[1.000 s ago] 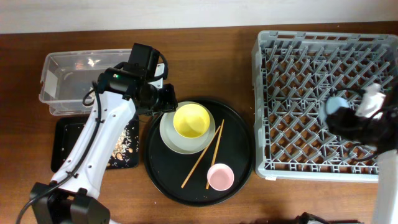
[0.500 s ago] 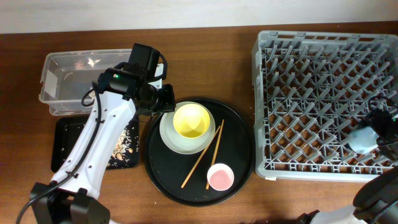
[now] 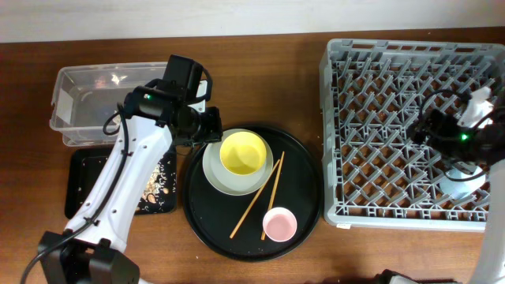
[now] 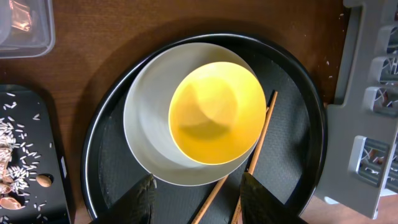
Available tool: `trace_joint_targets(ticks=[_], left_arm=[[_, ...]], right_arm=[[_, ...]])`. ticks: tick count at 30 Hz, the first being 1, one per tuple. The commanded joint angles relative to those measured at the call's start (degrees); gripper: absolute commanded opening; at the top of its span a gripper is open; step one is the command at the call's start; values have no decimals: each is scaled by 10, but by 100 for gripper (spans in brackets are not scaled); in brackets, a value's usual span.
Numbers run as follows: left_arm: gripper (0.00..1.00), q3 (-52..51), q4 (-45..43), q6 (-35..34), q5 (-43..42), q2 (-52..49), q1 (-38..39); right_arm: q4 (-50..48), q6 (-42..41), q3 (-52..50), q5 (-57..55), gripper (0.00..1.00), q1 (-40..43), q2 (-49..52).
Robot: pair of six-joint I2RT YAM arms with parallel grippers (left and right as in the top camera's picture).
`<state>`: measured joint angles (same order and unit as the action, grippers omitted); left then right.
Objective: Sort waste into correct bins and load items into the dishwasher rack
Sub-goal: 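Place the blue cup into the dish rack with the right gripper, then grasp the pink cup with the left gripper and lift it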
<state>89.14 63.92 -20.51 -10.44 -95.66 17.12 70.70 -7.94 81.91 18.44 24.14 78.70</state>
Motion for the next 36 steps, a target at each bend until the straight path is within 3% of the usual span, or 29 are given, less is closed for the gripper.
trace_joint_targets(ticks=[1, 4, 7, 9, 17, 22, 24, 25, 26, 29, 32, 36], left_arm=[[43, 5, 5, 11, 4, 15, 24], [44, -12, 5, 11, 4, 15, 82], [51, -47, 7, 11, 4, 13, 134], [51, -90, 9, 11, 2, 5, 180], [56, -191, -56, 10, 2, 0, 275], [55, -236, -100, 7, 2, 0, 282], [41, -240, -104, 7, 2, 0, 283], [20, -240, -110, 6, 2, 0, 283], [13, -240, -114, 4, -1, 0, 283], [13, -247, -123, 4, -20, 0, 285], [0, -255, -131, 2, -23, 0, 286], [0, -233, -132, 0, -23, 5, 271]], right_arm=[[32, 22, 7, -11, 94, -68, -2], [65, 33, 7, -43, 94, -146, -2], [84, 48, 7, -56, 97, -188, -2], [87, 59, 7, -56, 98, -207, -2], [94, 59, 6, -56, 98, -209, -2], [95, 61, 6, -56, 98, -209, -2], [95, 61, 6, -56, 98, -209, -2], [95, 61, 6, -56, 98, -209, -2], [96, 61, 6, -56, 98, -209, -2], [96, 61, 6, -56, 98, -209, -1], [97, 61, 6, -56, 98, -209, -1], [97, 60, 6, -97, 98, -208, 1]])
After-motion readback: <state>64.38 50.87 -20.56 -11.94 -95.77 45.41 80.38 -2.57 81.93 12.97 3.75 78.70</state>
